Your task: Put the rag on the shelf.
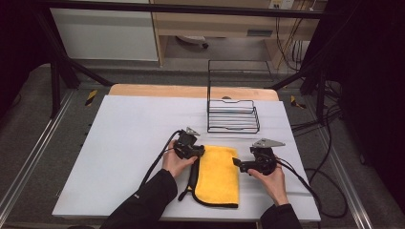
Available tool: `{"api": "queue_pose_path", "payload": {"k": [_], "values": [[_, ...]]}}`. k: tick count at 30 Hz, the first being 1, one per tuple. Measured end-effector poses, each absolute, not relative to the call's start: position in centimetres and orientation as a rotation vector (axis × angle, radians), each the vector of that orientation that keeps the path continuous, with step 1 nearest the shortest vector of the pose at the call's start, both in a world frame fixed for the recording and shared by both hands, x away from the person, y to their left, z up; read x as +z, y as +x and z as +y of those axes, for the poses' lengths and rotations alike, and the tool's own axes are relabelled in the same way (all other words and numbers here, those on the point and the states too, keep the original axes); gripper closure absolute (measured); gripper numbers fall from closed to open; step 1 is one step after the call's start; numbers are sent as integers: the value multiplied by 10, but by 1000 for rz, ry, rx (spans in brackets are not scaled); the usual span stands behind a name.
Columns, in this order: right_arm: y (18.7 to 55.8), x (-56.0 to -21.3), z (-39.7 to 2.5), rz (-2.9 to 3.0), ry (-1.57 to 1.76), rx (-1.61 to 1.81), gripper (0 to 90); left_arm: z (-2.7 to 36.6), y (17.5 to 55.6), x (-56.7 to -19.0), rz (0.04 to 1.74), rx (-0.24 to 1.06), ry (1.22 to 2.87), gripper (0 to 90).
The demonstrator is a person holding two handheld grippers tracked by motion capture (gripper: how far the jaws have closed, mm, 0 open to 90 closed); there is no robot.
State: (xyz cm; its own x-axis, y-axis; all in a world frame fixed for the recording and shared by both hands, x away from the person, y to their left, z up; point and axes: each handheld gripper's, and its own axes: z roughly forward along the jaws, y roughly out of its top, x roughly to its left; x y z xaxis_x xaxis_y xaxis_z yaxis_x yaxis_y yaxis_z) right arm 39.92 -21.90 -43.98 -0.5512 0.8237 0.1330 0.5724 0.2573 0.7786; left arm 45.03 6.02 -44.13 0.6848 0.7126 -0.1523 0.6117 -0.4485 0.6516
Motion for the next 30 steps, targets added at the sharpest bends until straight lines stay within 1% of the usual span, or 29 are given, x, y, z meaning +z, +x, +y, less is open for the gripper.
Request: {"api": "queue_pose_path", "payload": {"k": [3, 8, 12, 15, 20, 24, 25, 30], "values": [[403, -441, -215, 2238, 1285, 1161, 125, 60, 450, -441, 1017, 184, 2192, 736], [410, -444, -211, 2212, 1316, 1184, 321, 59, 449, -442, 1010, 197, 2197, 742], [416, -449, -208, 2235, 1338, 1149, 402, 59, 449, -443, 981, 222, 2208, 739], [419, -453, -208, 2250, 1358, 1127, 459, 59, 450, -444, 971, 217, 2207, 736], [420, -454, -207, 2278, 1387, 1151, 586, 60, 450, -444, 966, 205, 2210, 733], [420, -454, -205, 2309, 1411, 1177, 706, 61, 451, -445, 963, 195, 2204, 731], [421, -454, -205, 2315, 1421, 1183, 727, 60, 451, -445, 962, 198, 2203, 731], [421, -455, -204, 2313, 1459, 1197, 759, 61, 451, -445, 964, 194, 2201, 732]]}}
